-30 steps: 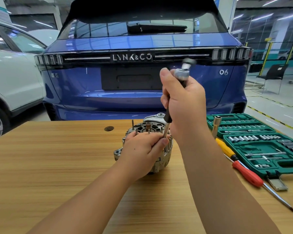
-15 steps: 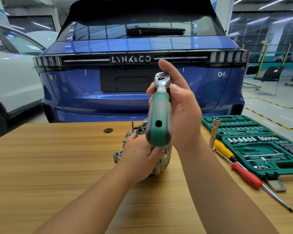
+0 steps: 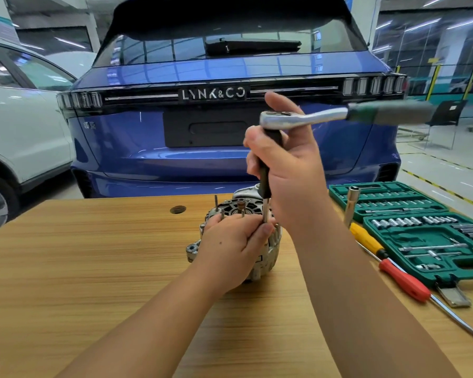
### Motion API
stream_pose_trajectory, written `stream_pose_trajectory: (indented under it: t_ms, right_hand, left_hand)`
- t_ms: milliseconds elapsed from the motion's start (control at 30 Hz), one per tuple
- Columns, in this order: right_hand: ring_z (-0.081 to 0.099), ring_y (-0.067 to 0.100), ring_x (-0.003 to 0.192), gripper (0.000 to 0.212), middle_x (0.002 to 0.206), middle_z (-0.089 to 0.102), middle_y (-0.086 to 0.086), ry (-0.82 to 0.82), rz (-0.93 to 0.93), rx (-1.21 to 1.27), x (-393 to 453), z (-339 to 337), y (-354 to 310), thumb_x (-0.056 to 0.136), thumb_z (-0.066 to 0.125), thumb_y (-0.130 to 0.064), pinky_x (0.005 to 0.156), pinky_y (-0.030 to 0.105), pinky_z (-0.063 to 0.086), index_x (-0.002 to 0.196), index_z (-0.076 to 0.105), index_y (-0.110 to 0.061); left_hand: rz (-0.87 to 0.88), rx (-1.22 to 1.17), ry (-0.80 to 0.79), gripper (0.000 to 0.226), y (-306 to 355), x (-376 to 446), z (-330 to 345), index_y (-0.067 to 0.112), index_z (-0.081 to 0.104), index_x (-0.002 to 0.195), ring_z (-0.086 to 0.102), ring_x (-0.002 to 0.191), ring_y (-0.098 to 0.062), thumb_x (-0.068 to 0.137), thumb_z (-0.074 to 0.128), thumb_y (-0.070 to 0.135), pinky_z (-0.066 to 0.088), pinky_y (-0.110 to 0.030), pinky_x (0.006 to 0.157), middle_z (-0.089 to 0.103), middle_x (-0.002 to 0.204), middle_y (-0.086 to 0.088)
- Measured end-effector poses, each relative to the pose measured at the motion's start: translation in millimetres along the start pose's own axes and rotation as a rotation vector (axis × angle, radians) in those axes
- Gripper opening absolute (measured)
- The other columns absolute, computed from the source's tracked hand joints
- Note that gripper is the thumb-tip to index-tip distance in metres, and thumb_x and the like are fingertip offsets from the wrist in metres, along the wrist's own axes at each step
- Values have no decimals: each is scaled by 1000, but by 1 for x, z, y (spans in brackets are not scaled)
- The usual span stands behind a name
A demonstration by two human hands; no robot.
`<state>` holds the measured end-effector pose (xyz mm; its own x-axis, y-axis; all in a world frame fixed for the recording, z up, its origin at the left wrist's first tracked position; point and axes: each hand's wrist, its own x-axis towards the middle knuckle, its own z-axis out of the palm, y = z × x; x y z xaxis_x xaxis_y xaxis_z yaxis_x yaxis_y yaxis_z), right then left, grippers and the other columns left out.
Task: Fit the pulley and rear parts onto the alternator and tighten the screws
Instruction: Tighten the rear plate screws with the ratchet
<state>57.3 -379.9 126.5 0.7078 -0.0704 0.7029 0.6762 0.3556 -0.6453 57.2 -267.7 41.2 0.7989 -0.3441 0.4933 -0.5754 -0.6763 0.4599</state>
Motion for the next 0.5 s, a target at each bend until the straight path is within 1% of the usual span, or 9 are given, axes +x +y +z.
stream_pose_trajectory:
  t_ms: [67, 133, 167, 200, 233, 267, 333, 433, 500]
  right_hand:
    - [43, 17, 56, 37, 76, 51, 4, -30, -92, -70, -2, 3, 0, 94, 60, -8, 54, 29, 43, 123, 58, -31]
    - [41, 16, 57, 39, 72, 53, -4, -59, -94, -51, -4, 3, 1, 90, 61, -13, 53, 31, 39, 119, 61, -39]
    - [40, 14, 59, 42, 72, 53, -7, -71, -99, -33, -4, 2, 2, 90, 59, -9, 55, 31, 39, 118, 62, -40]
    - [40, 14, 61, 46, 72, 53, -5, -77, -100, -17, -5, 2, 3, 91, 56, -4, 55, 30, 39, 117, 63, -40]
    - [40, 15, 62, 48, 75, 52, 3, -80, -85, 14, -5, 1, 3, 91, 53, -1, 55, 29, 38, 116, 64, -41]
    - [39, 17, 62, 49, 78, 47, 14, -91, -54, 65, -5, 0, 3, 90, 51, -2, 53, 28, 38, 115, 66, -41]
    - [39, 21, 61, 48, 85, 42, 20, -129, 12, 170, -4, -2, 0, 87, 43, -5, 52, 28, 38, 117, 67, -35]
    - [43, 23, 67, 45, 86, 43, 21, -175, 66, 239, -4, -6, -3, 87, 38, -17, 59, 32, 37, 125, 61, -24]
    - [47, 18, 68, 37, 83, 54, 14, -138, 75, 171, -5, -4, -4, 92, 47, -26, 62, 32, 40, 126, 59, -24]
  left_hand:
    - [-8, 8, -2, 31, 1, -1, 1, 38, 52, 81, 53, 83, -4, 104, 32, 43, 19, -37, 114, 56, 72, 13]
    - [-20, 0, -11, 30, 1, -1, 1, 42, 48, 79, 54, 84, -6, 105, 33, 40, 17, -38, 115, 55, 72, 15]
    - [-24, -12, -15, 31, 2, -1, 1, 43, 47, 77, 54, 84, -5, 105, 34, 40, 17, -39, 116, 54, 71, 16]
    - [-26, -20, -18, 31, 2, -1, 0, 43, 49, 78, 54, 85, -5, 105, 34, 39, 16, -39, 117, 53, 71, 16]
    - [-22, -20, -21, 31, 2, -1, 0, 41, 52, 81, 54, 85, -4, 105, 35, 39, 16, -40, 117, 54, 72, 17]
    - [-17, -15, -20, 30, 2, -1, 0, 39, 55, 84, 53, 86, -3, 105, 35, 39, 17, -41, 117, 55, 73, 17]
    - [3, -11, 0, 29, 1, -1, 0, 42, 54, 83, 49, 82, 4, 105, 36, 40, 19, -42, 116, 54, 71, 22]
    - [14, -3, 14, 32, -1, 0, 1, 45, 47, 76, 47, 79, 8, 105, 33, 44, 22, -44, 114, 53, 69, 21]
    - [10, 1, 5, 32, -1, 0, 1, 46, 47, 77, 48, 80, 7, 105, 33, 43, 21, -42, 114, 52, 70, 20]
